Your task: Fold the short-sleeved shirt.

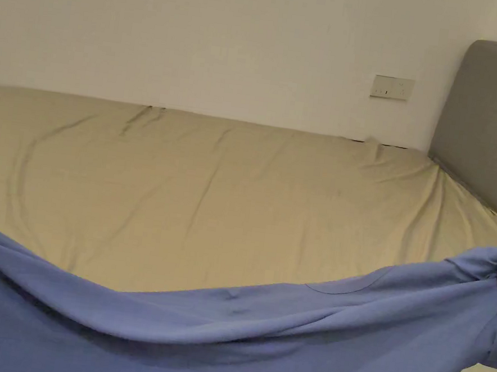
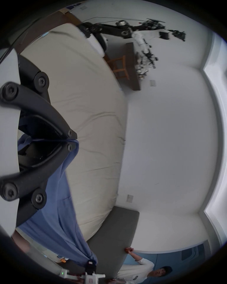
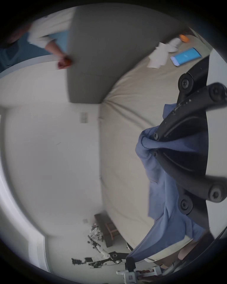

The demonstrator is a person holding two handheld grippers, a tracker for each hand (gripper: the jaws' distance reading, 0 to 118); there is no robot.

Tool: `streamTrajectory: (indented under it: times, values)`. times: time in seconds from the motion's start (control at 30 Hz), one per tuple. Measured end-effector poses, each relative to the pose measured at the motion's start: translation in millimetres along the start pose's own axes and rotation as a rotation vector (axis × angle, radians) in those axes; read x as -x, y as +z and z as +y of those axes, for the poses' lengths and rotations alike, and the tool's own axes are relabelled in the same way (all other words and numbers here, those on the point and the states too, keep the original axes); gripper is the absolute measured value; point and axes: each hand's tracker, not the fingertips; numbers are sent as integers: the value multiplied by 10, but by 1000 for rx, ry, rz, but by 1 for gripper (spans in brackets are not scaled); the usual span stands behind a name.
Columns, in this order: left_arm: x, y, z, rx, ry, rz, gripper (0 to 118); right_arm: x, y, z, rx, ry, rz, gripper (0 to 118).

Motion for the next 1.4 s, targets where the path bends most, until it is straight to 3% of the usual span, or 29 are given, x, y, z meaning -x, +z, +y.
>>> streamTrajectory:
  times: [0.1, 0.23, 0.3, 0.4, 0.47, 0.57, 0.7, 0.8, 0.87, 1.03, 1.2, 1.33, 1.4]
  values:
    - [14, 181, 510, -83, -30, 22, 0, 134, 279, 480, -95, 70, -38, 8]
    - [59, 136, 1250, -157, -83, 78, 0, 168, 354, 1079, -153, 106, -109, 8]
    - [98, 31, 1604, -178, -67, 101, 0, 131, 286, 1348, -171, 115, -133, 8]
    - [66, -223, 2030, -283, -67, 259, 0, 66, 22, 1687, -214, 145, -226, 8]
    - [72, -457, 2265, -290, -47, 259, 0, 83, -207, 1864, -248, 167, -290, 8]
    - [10, -924, 2492, -267, -28, 265, 0, -38, -653, 2144, -267, 79, -315, 8]
    - [-209, -1552, 2565, -271, -184, 340, 0, 1, -1215, 2465, -328, 115, -426, 8]
    - [-277, -1968, 2615, -259, -163, 337, 0, -27, -1571, 2617, -355, 32, -444, 8]
    - [-292, -2190, 2613, -267, -132, 333, 0, -71, -1800, 2669, -361, 26, -458, 8]
    - [-375, -2758, 2309, -242, -91, 312, 0, -139, -2317, 2485, -350, 6, -463, 8]
    - [-488, -3285, 1603, -123, -181, 293, 0, -179, -2886, 1693, -229, 153, -512, 8]
    - [-530, -3397, 959, -74, -209, 249, 0, -249, -3048, 920, -120, 106, -482, 8]
    - [-487, -3290, 630, -29, -141, 185, 0, -272, -2977, 539, -94, 100, -477, 8]
